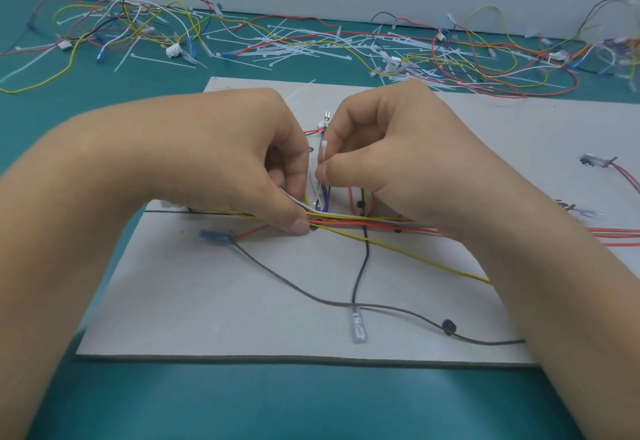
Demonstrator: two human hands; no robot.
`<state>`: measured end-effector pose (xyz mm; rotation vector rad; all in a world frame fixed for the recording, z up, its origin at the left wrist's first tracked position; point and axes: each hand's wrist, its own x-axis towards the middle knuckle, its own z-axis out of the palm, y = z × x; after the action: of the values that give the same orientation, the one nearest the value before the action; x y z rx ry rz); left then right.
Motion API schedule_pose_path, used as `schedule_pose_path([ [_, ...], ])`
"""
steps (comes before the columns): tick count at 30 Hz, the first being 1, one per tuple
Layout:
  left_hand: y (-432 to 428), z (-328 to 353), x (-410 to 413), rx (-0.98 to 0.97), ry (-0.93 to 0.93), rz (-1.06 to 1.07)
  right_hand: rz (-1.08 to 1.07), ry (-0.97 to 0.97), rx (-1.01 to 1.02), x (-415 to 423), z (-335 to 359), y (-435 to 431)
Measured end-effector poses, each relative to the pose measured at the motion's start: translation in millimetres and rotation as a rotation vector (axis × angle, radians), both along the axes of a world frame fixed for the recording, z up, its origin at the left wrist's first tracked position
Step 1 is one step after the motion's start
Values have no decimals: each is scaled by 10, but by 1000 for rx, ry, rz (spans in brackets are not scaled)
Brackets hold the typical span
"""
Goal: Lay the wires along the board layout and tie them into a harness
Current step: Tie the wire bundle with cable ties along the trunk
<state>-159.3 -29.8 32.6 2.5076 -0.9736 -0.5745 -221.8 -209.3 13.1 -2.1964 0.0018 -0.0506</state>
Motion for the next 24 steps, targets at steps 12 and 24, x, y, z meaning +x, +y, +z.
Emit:
schedule_pose_path([
  [12, 18, -14, 31, -98, 25, -101, 68, 13, -43, -29, -2, 14],
  [24, 20, 65, -155, -71, -91, -70, 130, -18, -33, -35, -10, 24],
])
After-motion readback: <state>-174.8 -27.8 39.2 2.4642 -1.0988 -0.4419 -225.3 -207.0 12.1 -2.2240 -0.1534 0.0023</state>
